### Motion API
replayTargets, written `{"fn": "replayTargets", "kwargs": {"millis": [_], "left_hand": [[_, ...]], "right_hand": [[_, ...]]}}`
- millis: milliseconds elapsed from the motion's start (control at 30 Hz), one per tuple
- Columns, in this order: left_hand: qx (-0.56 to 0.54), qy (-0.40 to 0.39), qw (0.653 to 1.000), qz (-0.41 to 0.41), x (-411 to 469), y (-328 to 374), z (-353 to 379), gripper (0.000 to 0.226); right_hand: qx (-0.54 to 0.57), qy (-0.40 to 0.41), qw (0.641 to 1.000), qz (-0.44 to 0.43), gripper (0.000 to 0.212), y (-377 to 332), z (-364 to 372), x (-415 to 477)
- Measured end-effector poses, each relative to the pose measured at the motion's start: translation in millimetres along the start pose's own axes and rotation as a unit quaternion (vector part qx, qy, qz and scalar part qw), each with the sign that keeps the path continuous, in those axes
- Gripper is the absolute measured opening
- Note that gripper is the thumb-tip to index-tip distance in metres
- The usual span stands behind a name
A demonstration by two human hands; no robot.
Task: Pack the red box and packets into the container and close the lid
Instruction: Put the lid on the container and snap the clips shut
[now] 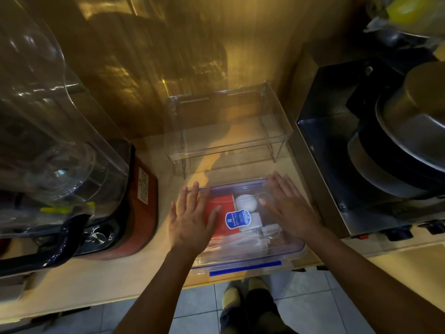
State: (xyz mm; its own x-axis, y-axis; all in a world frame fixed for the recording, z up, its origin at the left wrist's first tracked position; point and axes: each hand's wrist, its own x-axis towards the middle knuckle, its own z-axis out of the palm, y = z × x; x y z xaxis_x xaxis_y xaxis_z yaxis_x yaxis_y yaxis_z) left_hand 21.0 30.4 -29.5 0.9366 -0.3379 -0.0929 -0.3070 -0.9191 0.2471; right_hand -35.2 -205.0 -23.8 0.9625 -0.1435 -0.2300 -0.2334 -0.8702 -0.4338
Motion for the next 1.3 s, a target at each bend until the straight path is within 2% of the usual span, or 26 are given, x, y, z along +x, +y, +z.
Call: {"fn": "replayTargets", "kwargs": {"millis": [100,167,233,267,333,433,567,733,833,900,933,1033,1200,1233,1300], "left_hand": [[0.005,0.006,1.000,-0.024,-2.2,0.5,4.8,0.063],[0.012,0.005,0.999,-0.031,-2.5,1.7,6.6,0.062],[0.014,0.000,0.999,-0.033,-2.6,2.7,6.5,0.062],[0.016,-0.004,0.999,-0.035,-2.7,2.8,6.3,0.062],[0.017,-0.013,0.999,-0.038,-3.2,2.9,5.9,0.062],[0.007,-0.016,0.999,-0.044,-5.1,3.4,4.4,0.062],[0.008,-0.027,0.999,-0.046,-4.6,4.8,3.8,0.062],[-0.005,-0.018,0.999,-0.048,-4.0,6.7,2.1,0.060],[-0.018,-0.024,0.998,-0.049,-3.8,6.3,2.4,0.060],[-0.014,-0.027,0.998,-0.052,-3.7,5.7,2.7,0.061],[-0.011,-0.029,0.998,-0.053,-3.9,5.6,3.0,0.062],[-0.009,-0.031,0.998,-0.048,-2.5,6.2,1.7,0.063],[0.033,-0.014,0.999,-0.031,-4.0,7.2,-5.5,0.060],[0.040,0.004,0.999,-0.013,-6.5,9.4,-9.1,0.057],[0.040,0.057,0.994,0.083,-16.4,18.5,-13.5,0.044]], "right_hand": [[-0.032,-0.003,0.999,-0.005,0.065,-1.9,-2.8,7.0],[-0.059,0.023,0.998,-0.011,0.063,-3.9,-6.1,14.2],[-0.095,0.052,0.994,-0.019,0.057,-6.8,-11.9,29.4],[-0.108,0.040,0.993,-0.012,0.053,-8.7,-16.6,41.1],[-0.102,-0.040,0.994,0.021,0.055,-14.5,-30.5,65.7],[-0.011,-0.170,0.985,0.020,0.063,-23.3,-41.2,96.6],[0.033,-0.245,0.969,0.005,0.060,-28.6,-40.6,114.9],[0.134,-0.164,0.977,0.017,0.077,-17.9,-34.5,101.0],[0.170,-0.129,0.977,0.001,0.060,-15.1,-33.7,92.5],[0.141,-0.118,0.982,-0.032,0.040,-19.4,-34.8,87.1],[0.114,-0.118,0.985,-0.052,0.037,-22.4,-34.4,84.7],[0.066,-0.098,0.989,-0.089,0.046,-33.3,-30.2,78.6],[0.049,-0.061,0.993,-0.094,0.047,-38.4,-28.0,76.9],[0.047,-0.056,0.993,-0.096,0.048,-37.8,-27.3,77.5],[0.037,-0.054,0.993,-0.097,0.048,-35.1,-24.8,78.1]]}}
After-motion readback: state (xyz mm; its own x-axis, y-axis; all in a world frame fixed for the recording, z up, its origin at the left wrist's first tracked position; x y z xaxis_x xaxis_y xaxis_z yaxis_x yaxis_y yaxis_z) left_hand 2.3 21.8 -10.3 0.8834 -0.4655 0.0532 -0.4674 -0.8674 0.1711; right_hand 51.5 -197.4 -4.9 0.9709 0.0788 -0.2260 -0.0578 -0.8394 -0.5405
